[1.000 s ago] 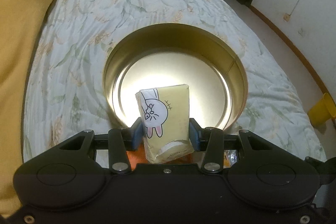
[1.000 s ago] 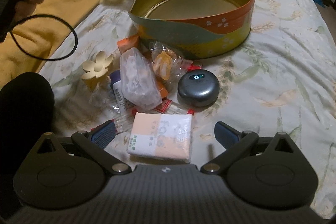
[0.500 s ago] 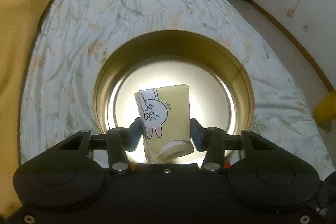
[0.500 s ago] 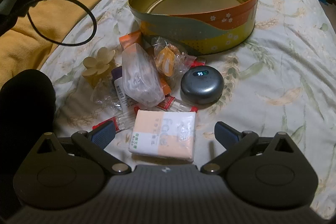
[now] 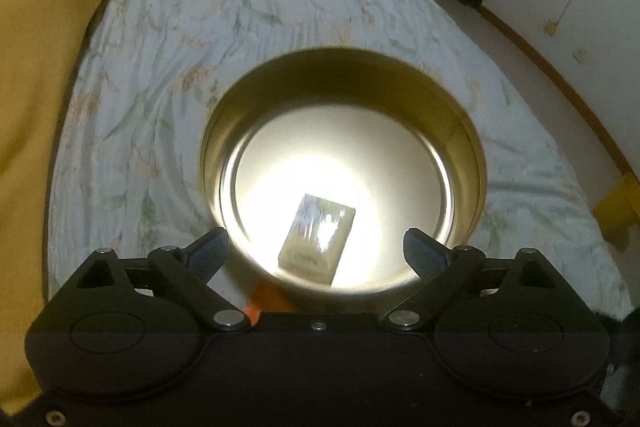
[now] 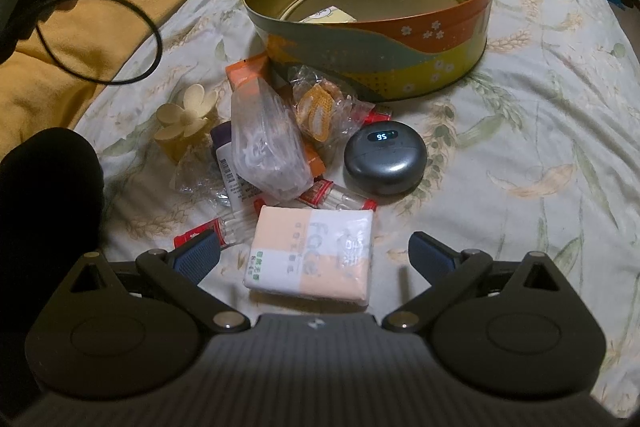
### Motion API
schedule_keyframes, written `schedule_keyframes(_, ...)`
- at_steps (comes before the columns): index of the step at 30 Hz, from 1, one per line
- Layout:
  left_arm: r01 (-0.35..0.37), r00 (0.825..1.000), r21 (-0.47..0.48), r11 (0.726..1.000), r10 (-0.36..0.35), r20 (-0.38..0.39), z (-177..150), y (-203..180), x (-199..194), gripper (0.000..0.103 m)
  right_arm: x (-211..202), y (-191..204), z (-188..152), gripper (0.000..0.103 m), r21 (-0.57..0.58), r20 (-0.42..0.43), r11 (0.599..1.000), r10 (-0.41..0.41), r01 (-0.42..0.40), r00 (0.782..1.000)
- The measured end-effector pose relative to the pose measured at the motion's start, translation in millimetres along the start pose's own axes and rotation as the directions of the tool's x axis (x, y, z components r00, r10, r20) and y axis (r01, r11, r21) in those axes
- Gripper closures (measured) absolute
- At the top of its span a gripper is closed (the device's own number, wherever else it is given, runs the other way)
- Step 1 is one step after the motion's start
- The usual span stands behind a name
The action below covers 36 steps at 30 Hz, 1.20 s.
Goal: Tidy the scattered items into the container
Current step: 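Carry the tissue pack over the tin and open the left gripper, then lower the right gripper onto the pink 'face' tissue pack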
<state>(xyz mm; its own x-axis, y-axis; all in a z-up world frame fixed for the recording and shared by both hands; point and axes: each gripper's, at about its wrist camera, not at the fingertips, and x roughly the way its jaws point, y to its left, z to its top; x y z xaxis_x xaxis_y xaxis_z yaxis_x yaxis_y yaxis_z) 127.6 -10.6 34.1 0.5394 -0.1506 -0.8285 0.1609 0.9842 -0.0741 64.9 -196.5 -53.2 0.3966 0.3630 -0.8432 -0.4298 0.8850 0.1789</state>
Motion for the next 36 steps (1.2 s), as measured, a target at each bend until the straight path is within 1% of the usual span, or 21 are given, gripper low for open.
schedule_keyframes(10, 0.024, 0.998, 0.047, 0.999, -0.021, -0.062, -49.6, 3.4, -3.0, 0.009, -0.6, -1.0, -0.3, 0.000, 0.005, 0.003, 1.000, 0.000, 0.000, 1.000)
schedule_keyframes(20, 0.039, 0.992, 0.036, 0.999, -0.034, -0.119, -90.4, 14.6, -2.3, 0.009, -0.3, -1.2, -0.4, 0.000, 0.013, 0.000, 1.000, -0.006, 0.006, 1.000)
schedule_keyframes(23, 0.044, 0.990, 0.042, 0.998, -0.038, -0.138, -99.0, 15.8, -0.1, 0.009, -0.2, -1.2, -0.5, 0.000, 0.020, 0.000, 1.000, -0.006, 0.006, 1.000)
schedule_keyframes(30, 0.052, 0.985, 0.088, 0.995, -0.037, -0.171, -117.7, 16.3, 4.7, 0.009, -0.5, -1.6, -0.7, 0.000, 0.025, -0.003, 1.000, -0.004, 0.004, 1.000)
schedule_keyframes(36, 0.067, 0.984, 0.058, 0.996, -0.057, -0.169, -124.4, 18.5, 6.2, 0.009, 0.4, -1.9, -0.5, 0.000, 0.026, -0.005, 1.000, -0.004, 0.004, 1.000)
